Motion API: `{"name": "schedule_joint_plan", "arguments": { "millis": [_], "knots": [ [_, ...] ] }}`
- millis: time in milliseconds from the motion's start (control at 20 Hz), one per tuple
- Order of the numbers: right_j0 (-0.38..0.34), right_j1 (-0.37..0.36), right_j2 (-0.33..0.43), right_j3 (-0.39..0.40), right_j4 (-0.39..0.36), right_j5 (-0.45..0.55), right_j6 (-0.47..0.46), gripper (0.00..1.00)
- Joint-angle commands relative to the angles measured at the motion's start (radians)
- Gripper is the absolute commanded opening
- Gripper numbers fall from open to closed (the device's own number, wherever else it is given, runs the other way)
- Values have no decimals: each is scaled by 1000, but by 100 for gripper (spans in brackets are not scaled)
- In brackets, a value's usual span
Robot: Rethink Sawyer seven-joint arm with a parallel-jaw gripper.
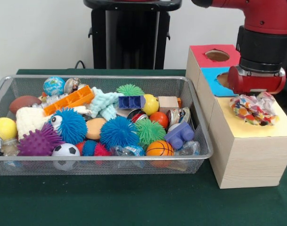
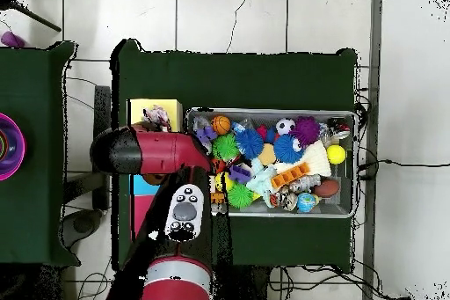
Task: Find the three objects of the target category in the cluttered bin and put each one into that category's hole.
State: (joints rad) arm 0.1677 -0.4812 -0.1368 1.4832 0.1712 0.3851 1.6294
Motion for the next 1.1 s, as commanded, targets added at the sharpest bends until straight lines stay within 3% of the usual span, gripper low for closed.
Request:
{"name": "schedule_joint_plan", "arguments": {
  "millis": [50, 200, 800, 1100],
  "knots": [
    [16, 126, -37, -20, 31, 88, 258, 0],
    [8, 143, -30, -36, 48, 85, 259, 0],
    [-13, 245, -3, -36, 92, -82, 256, 0],
    [-7, 254, -18, -48, 96, -79, 240, 0]
  ]
}}
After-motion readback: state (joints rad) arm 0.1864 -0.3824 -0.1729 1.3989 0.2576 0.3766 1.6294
